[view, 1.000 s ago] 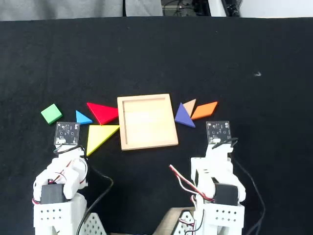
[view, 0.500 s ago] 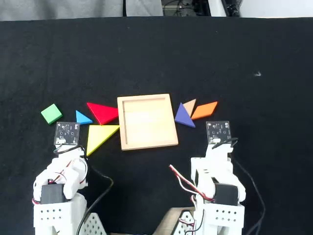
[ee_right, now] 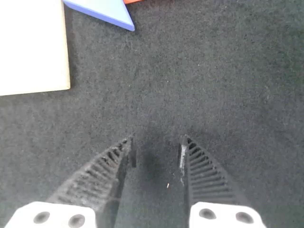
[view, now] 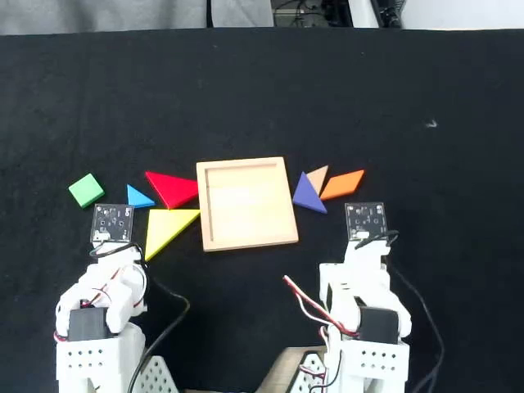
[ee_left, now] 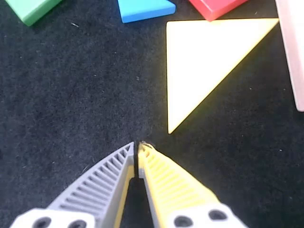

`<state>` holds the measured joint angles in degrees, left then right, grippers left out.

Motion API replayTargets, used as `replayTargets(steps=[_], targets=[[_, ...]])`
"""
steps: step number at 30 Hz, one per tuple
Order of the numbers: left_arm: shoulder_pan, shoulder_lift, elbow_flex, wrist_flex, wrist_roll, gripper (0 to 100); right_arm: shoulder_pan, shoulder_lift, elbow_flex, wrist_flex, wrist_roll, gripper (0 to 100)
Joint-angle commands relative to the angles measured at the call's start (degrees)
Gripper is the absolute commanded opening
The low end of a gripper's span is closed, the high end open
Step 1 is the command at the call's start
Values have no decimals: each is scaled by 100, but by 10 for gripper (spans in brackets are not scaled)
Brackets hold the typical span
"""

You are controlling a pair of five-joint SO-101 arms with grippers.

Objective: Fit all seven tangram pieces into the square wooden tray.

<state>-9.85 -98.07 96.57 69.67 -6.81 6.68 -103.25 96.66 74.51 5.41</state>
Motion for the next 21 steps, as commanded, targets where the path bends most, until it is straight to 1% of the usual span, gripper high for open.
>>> replayTargets(steps=[1,12,13,15,18,21], targets=[[-13,-70,57,18,62,30,-62,-532,-13,44,-26,156],[-4,-70,66,-9,70,30,-62,-532,-13,44,-26,158],[4,-70,57,-105,70,30,-62,-532,-13,44,-26,158],[-66,-70,-48,-738,70,30,-62,-532,-13,44,-26,158],[-558,-70,-462,-1319,70,30,-62,-532,-13,44,9,158],[-963,-70,-1165,-1574,70,30,-44,-532,-13,44,-9,158]])
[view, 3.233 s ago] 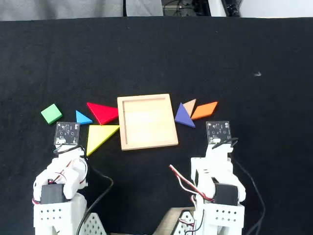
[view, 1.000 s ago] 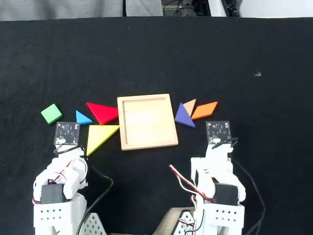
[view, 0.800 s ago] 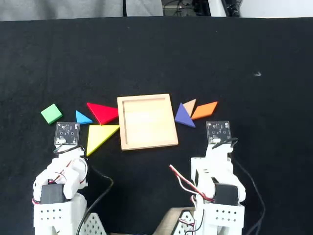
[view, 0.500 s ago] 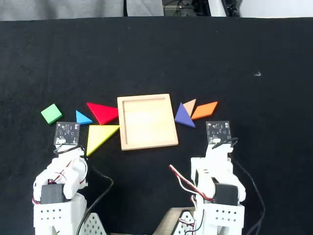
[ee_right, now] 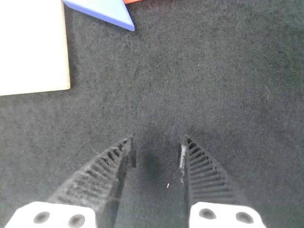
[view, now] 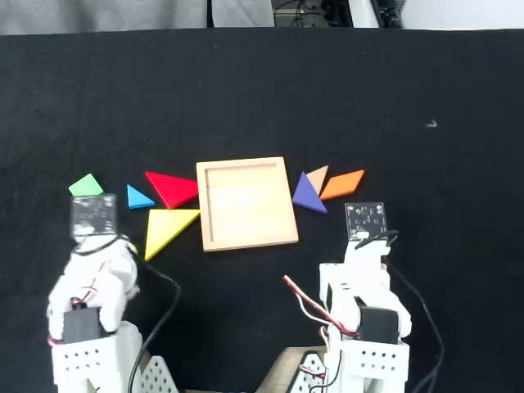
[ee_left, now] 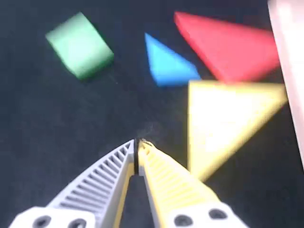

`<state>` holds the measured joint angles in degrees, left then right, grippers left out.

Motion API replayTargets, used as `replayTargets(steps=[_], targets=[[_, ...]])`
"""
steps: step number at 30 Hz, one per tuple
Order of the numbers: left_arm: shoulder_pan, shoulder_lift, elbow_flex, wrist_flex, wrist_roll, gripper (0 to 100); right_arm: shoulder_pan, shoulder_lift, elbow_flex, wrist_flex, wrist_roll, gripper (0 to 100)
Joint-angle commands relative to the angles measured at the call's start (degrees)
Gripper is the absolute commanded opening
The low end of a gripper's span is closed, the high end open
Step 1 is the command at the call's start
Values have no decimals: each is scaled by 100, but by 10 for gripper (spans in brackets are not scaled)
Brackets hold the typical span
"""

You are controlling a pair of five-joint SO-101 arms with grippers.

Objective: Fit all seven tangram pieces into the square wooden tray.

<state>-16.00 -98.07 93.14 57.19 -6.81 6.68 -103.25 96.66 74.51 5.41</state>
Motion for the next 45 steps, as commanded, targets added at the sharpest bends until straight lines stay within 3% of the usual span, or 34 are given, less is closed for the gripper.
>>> replayTargets(steps=[1,3,7,10,13,18,22,26,30,39,45], targets=[[-444,-70,-1051,-325,70,30,-53,-532,-13,44,-18,158],[-576,-70,-1490,-237,62,30,-62,-532,-13,44,-26,157],[-470,-70,-2607,782,26,30,-62,-532,-13,44,9,158],[-57,-70,-2914,1292,-677,55,-79,-532,-13,-62,18,159],[233,-70,-2651,1213,-1319,141,-149,-532,-13,-826,9,159],[664,-9,-2053,141,-387,157,-158,-532,-13,-1705,18,159],[1174,273,-1930,-141,-378,159,-158,-532,-13,-1881,18,159],[1305,1442,-2316,-193,-334,159,-220,-523,-40,-2180,62,159],[1288,2998,-3196,-132,-290,159,-255,-523,-13,-2585,853,156],[1323,6602,-5552,651,1538,162,-1029,-532,-13,-2303,932,156],[1305,8158,-6633,1046,2919,291,-1029,-532,-13,-1811,976,156]])
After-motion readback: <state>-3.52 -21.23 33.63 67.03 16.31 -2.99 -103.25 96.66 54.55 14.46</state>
